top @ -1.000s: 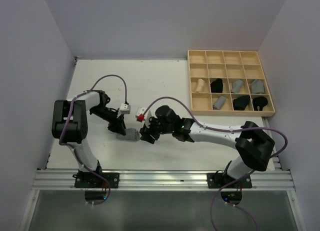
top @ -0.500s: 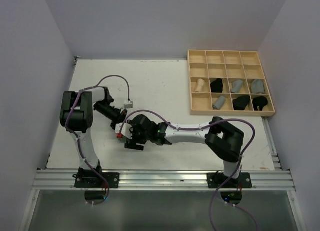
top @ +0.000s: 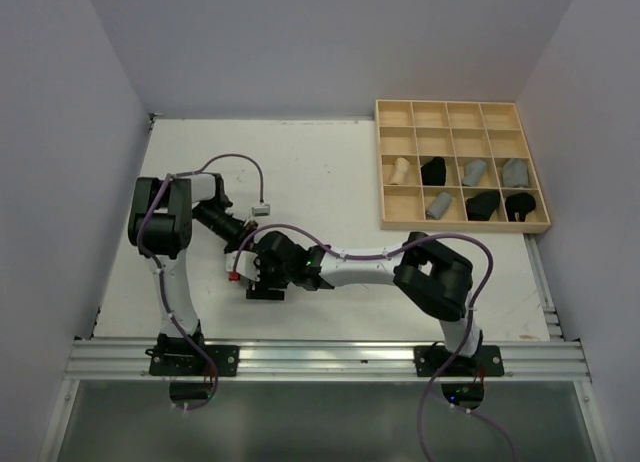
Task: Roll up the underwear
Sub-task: Place the rolled underwear into the container
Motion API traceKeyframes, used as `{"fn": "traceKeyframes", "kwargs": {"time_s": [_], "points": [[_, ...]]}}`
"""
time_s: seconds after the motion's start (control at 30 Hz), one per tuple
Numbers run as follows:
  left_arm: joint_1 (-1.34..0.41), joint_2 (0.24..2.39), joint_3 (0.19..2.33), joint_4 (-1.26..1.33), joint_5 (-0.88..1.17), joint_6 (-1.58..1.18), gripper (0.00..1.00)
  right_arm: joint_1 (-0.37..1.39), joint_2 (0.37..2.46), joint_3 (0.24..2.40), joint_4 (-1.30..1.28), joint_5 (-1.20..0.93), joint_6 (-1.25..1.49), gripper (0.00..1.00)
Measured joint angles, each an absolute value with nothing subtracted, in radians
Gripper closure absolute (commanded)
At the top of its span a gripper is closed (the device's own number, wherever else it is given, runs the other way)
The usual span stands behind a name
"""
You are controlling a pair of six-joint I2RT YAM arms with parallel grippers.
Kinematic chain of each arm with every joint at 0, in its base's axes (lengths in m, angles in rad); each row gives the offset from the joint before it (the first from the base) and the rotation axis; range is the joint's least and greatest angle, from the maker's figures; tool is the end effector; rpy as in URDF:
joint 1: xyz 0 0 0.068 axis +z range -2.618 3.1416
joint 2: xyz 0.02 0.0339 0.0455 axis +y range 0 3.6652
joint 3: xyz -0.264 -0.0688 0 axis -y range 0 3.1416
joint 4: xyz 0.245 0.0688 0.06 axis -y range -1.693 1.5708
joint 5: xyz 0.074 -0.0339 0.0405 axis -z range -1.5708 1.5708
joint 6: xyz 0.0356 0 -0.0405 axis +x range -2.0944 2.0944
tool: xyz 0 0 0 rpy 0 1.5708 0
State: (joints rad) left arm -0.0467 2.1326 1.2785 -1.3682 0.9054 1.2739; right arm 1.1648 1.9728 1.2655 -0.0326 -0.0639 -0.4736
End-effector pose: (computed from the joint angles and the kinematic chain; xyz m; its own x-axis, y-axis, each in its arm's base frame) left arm 0.3070 -0.0424 0.1153 -0.6605 0.6219 -0.4208 0.6286 0.1514 -0.7629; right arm 0.1675 0.3954 0.1690 0.1897 -0.7112 -0.6769 -0.9539 0.0297 -0.2985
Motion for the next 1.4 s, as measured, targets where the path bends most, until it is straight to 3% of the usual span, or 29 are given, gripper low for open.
{"fn": "traceKeyframes", "kwargs": {"time_s": [0.3,0.53,0.87,1.0,1.1,1.2,1.4], "points": [[-0.065,2.201,1.319,-1.439,0.912,1.272,0.79,1.165,2.029,1.292,-0.028,-0.082,-0.472,0.3],[-0.068,2.233,1.339,-1.475,0.908,1.277,0.6,1.161,2.056,1.322,-0.04,-0.106,-0.457,0.43],[-0.007,2.218,1.437,-1.452,0.883,1.249,0.45,1.143,2.09,1.359,-0.053,-0.167,-0.393,0.53],[0.094,2.201,1.574,-1.369,0.905,1.249,0.36,1.145,2.101,1.36,-0.036,-0.203,-0.385,0.67],[0.186,2.148,1.621,-1.328,0.916,1.249,0.3,1.145,2.113,1.372,-0.036,-0.229,-0.381,0.82],[0.234,2.038,1.623,-1.287,0.925,1.243,0.0,1.145,2.141,1.406,-0.052,-0.263,-0.373,1.0],[0.243,1.66,1.471,-1.048,0.98,1.118,0.0,1.143,2.152,1.407,-0.025,-0.287,-0.307,1.0]]}}
